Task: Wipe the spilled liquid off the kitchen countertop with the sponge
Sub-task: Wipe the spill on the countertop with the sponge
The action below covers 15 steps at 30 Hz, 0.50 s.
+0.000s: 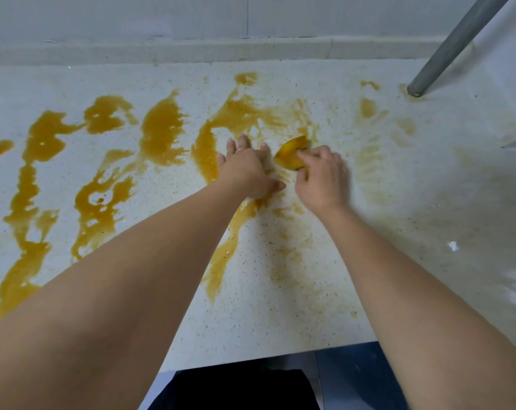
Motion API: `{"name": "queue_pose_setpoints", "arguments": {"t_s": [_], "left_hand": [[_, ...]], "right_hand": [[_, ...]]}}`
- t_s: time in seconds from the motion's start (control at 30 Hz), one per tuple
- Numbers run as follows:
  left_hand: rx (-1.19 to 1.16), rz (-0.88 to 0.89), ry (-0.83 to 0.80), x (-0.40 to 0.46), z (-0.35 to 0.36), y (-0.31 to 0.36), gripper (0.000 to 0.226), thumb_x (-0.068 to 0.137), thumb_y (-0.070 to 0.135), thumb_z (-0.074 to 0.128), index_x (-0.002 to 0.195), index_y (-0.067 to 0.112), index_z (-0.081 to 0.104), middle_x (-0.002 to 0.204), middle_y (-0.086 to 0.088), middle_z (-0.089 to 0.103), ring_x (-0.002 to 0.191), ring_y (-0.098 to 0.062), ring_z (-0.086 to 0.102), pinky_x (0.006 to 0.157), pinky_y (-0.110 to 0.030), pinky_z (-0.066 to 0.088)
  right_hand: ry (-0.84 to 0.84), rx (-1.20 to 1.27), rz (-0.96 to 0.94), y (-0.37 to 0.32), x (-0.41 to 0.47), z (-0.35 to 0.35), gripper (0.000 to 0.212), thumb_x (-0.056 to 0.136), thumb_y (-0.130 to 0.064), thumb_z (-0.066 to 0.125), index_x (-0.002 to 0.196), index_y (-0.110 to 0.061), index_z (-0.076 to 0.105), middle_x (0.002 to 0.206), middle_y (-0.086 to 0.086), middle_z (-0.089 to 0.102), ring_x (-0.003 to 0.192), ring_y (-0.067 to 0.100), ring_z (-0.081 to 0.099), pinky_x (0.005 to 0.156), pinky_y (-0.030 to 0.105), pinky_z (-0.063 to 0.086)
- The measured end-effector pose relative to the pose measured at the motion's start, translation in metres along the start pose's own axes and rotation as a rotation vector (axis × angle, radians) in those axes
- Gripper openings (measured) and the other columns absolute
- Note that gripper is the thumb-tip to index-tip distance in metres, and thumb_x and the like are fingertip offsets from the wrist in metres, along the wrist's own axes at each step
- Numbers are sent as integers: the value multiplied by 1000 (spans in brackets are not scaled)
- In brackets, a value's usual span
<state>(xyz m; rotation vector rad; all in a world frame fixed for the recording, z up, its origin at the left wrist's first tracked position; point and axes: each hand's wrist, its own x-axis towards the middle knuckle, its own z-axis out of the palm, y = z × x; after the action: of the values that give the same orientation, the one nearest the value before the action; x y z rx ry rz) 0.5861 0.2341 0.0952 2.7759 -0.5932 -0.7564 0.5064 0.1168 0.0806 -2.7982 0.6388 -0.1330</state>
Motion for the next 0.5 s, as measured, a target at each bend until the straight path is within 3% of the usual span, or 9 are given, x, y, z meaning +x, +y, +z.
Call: {"name": "queue_pose_setpoints", "arguments": {"t_s": [0.1, 0.23, 0.3, 0.4, 0.43, 0.5], "left_hand": [[-4, 1, -5, -1, 0, 0, 92, 80, 56, 63, 151, 30, 11, 159, -7, -12, 145, -30, -14, 118, -47, -2], [-17, -10, 1, -2, 0, 2, 91, 80, 55, 64, 151, 30, 12, 159, -6, -11, 145, -28, -14, 118, -47, -1], [-11, -9, -4, -2, 0, 2, 92, 80, 55, 64, 151, 30, 12, 159, -6, -12, 145, -28, -14, 118, -46, -1], [-18, -12, -7, -2, 0, 1, 92, 80, 56, 64, 151, 30, 11, 159, -7, -12, 145, -28, -14, 117, -45, -2], [-23, -17, -6, -2, 0, 0, 92, 80, 56, 64, 151, 30, 11, 159, -7, -12, 145, -28, -15, 117, -45, -3], [-14, -26, -9, -2, 0, 1, 92, 80, 56, 64, 151, 31, 11, 159, -6, -12, 145, -28, -14, 117, -45, -2]], "right_hand": [[95, -21, 282, 19, 12, -10, 27, 88, -16, 45, 112, -13, 58, 122, 14, 50, 112, 31, 45, 99, 39, 36], [-14, -26, -59, -1, 1, 3, 37, 89, -20, 46, 124, -19, 54, 128, 7, 46, 114, 28, 42, 98, 36, 31], [5, -74, -31, 10, 10, -2, 35, 89, -20, 45, 123, -19, 54, 125, 9, 49, 112, 29, 44, 96, 38, 34], [80, -22, 253, 25, 31, -14, 23, 87, -17, 46, 105, -11, 59, 121, 16, 50, 111, 34, 45, 95, 41, 37], [61, -19, 218, 20, 32, -14, 23, 86, -18, 46, 104, -11, 59, 121, 15, 50, 111, 33, 45, 95, 40, 36], [-1, -22, -32, 2, 24, -5, 29, 85, -20, 48, 112, -16, 59, 124, 10, 49, 109, 31, 45, 94, 38, 36]]}}
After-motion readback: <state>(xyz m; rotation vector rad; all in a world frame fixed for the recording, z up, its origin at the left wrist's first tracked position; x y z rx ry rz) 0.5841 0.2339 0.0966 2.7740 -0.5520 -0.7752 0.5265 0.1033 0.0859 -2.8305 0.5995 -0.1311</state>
